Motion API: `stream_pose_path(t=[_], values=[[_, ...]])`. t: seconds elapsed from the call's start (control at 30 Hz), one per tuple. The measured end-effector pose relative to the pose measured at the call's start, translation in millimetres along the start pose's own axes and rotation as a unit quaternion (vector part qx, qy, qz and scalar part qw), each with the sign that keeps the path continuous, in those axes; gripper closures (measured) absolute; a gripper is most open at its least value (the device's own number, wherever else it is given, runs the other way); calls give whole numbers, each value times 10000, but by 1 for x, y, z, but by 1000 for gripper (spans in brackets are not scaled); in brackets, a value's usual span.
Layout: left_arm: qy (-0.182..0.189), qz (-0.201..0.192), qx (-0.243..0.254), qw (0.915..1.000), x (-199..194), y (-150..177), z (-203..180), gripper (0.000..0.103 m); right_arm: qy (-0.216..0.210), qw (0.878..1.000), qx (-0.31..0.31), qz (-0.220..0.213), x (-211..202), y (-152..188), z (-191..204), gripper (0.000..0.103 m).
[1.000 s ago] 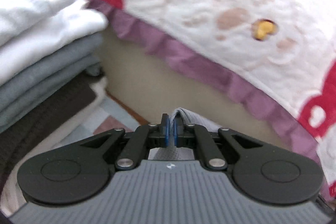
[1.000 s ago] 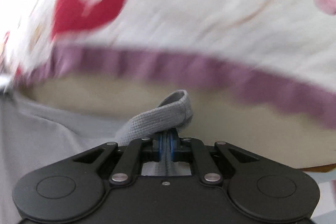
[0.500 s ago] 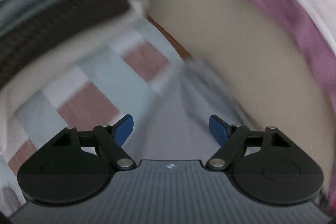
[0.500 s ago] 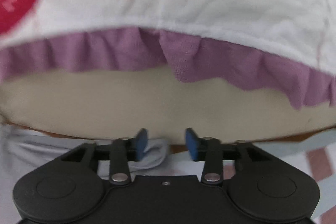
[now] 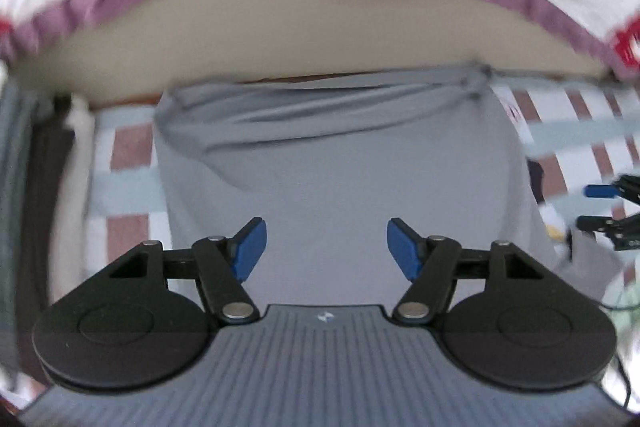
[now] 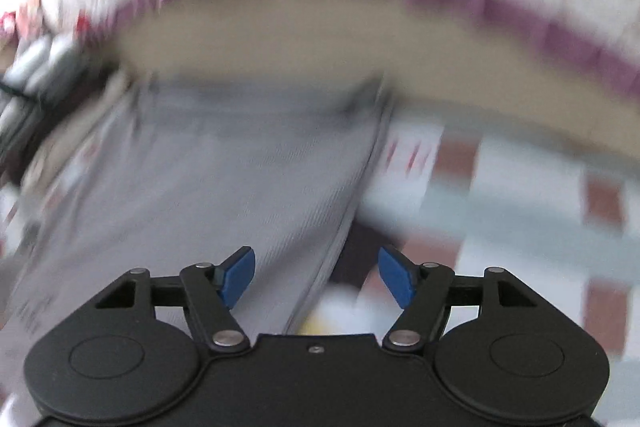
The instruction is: Fold clothes
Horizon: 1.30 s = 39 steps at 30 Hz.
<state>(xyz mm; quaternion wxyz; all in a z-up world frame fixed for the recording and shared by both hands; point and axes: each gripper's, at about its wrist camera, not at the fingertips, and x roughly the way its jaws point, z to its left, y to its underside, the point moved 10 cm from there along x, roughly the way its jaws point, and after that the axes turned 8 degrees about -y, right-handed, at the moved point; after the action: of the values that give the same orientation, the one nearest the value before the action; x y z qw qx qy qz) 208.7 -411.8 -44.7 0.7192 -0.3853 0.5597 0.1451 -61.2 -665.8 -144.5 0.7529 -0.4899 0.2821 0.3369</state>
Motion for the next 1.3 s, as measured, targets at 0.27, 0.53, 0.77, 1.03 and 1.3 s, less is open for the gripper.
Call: stream_pose_path(t=[0.27, 0.53, 0.77, 1.03, 1.3], values=[[-49, -450, 1299, 9905, -61, 28, -55, 35, -852, 9914, -761, 639, -5, 27, 39, 31], [699, -795, 1214, 9870, -81, 135, -148, 39, -932, 9754, -1466, 1359, 8, 37, 37, 31], [1161, -660, 1002, 9860, -67, 204, -203, 39, -1348, 9619, -1636, 1729, 17, 45, 32, 38], [1542, 61, 1197, 9807, -31, 271, -237, 36, -1189, 9630, -1490, 1905, 50, 70, 18, 38], [1793, 77, 1327, 9748, -10, 274, -250, 85, -1389, 9614, -1822, 1521, 23, 79, 31, 94]])
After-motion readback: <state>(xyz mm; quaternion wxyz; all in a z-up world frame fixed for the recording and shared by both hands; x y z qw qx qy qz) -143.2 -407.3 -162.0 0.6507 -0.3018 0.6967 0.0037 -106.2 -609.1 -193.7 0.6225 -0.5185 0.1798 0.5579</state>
